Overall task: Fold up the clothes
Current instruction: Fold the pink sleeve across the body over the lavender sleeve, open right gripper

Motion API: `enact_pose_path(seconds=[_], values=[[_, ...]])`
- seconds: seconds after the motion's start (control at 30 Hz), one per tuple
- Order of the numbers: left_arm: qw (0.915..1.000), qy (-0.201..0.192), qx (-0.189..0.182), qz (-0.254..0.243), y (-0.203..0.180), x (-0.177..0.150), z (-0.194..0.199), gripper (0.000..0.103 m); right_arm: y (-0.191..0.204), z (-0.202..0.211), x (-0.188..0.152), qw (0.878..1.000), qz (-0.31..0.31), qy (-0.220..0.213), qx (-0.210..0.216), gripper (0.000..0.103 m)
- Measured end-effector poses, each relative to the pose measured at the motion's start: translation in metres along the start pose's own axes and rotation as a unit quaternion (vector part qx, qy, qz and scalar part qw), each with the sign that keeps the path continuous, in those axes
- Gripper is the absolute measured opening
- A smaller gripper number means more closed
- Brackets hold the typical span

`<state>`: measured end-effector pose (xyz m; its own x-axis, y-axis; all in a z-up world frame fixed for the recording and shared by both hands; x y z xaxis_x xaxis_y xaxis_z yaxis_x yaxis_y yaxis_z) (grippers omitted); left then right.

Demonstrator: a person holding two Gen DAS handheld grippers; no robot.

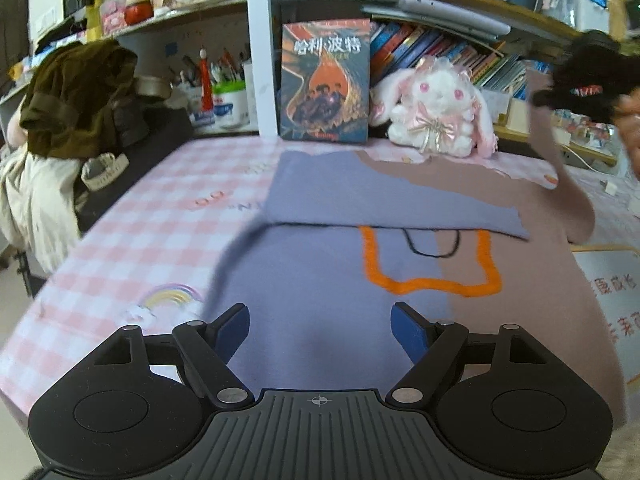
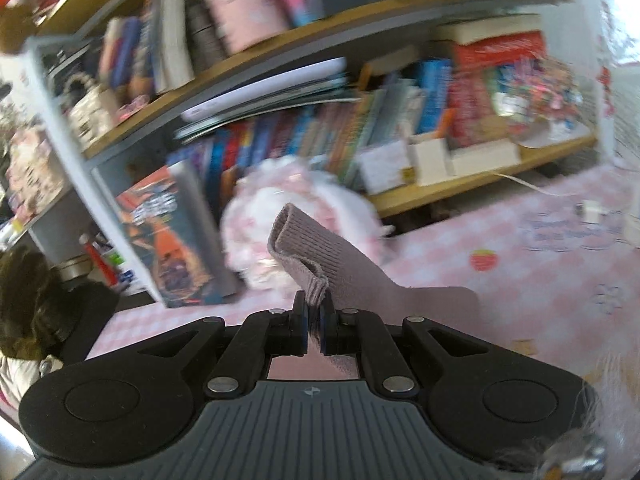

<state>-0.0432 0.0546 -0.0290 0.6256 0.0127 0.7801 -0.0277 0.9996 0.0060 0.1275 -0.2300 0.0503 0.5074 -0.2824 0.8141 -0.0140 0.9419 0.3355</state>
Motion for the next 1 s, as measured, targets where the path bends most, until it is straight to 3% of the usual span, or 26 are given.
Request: enact_pose_path(seconds=[0.4, 0.67, 0.77, 0.83, 1.0], values=[[0.9997, -0.006, 0.009, 0.020, 0.073, -0.006, 0.007, 0.080, 0.141, -0.046, -0.043, 0.996, 0.057, 0.043, 0.045, 0.005], [0.9995, -0.006, 0.006, 0.030, 0.092, -0.010, 0.008, 0.080, 0.177, -0.082, -0.080, 0.990, 0.078, 0.110, 0.040, 0.005], [0.9996, -0.005, 0.001, 0.029, 0.093, -0.010, 0.007, 0.080, 0.178, -0.093, -0.097, 0.983, 0.082, 0.155, 0.050, 0.014], [0.9996, -0.005, -0.005, 0.026, 0.091, -0.009, 0.005, 0.080, 0.179, -0.094, -0.105, 0.979, 0.082, 0.175, 0.065, 0.049], [0.9997, -0.001, 0.000, 0.023, 0.091, -0.004, -0.005, 0.080, 0.172, -0.071, -0.112, 0.976, 0.082, 0.180, 0.089, 0.054]])
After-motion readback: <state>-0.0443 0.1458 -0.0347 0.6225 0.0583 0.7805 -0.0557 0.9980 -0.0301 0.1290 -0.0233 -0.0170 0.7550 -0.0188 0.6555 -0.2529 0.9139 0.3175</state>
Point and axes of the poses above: each gripper's, at about its wrist camera, not at the fingertips, and z roughly against the way its jaws point, y to its left, x to its top, the point moved 3 cm from there along -z, roughly the way its jaws point, and after that the axes turned 2 degrees about z, right-handed, at the moved point
